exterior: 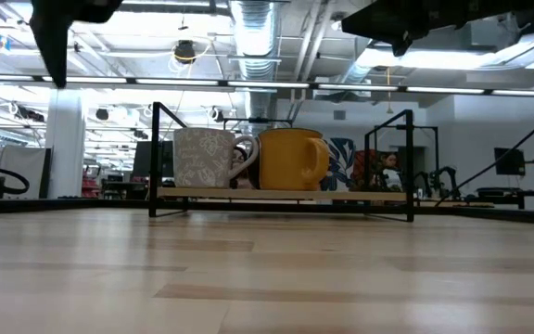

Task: Place coffee mugs
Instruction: Put the blue mug on the shelf

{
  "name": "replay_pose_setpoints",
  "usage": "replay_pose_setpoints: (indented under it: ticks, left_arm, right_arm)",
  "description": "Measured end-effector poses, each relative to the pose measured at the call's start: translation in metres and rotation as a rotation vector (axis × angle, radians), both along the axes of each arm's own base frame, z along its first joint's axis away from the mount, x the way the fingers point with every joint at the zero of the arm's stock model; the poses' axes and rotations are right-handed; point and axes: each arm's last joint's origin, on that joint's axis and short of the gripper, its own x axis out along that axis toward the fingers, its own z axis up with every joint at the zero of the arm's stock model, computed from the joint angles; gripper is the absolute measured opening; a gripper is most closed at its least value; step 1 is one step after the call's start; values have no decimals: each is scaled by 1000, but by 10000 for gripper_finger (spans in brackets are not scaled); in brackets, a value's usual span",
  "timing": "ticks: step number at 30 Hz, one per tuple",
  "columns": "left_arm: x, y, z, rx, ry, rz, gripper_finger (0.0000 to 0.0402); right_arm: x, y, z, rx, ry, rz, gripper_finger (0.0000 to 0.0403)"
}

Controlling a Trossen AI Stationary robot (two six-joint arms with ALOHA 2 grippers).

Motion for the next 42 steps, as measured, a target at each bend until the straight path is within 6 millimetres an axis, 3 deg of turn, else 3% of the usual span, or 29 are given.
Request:
replay_pose_setpoints:
  ticks: [6,12,23,27,33,37,42]
  left_arm:
    - [3,-5,-19,39,129,-58,199]
    - [4,-6,-25,18,177,-59,199]
    - [5,19,-49,-28,323,28,193]
    - [8,28,-54,-20,342,35,148]
    - [27,48,-54,-41,282,34,21]
    - [48,69,-52,-75,183,26,13]
    - [83,98,-40,-71,-99,47,9]
  right_arm:
    - [0,0,0,-1,2,0,57]
    - [0,0,-1,-1,9,0,57]
    - [0,0,-2,-1,16,0,57]
    - [0,0,-2,-4,16,0,57]
    - [0,0,-2,-3,15,0,57]
    - [0,0,-1,-3,15,0,57]
    - [0,0,-1,-3,15,0,57]
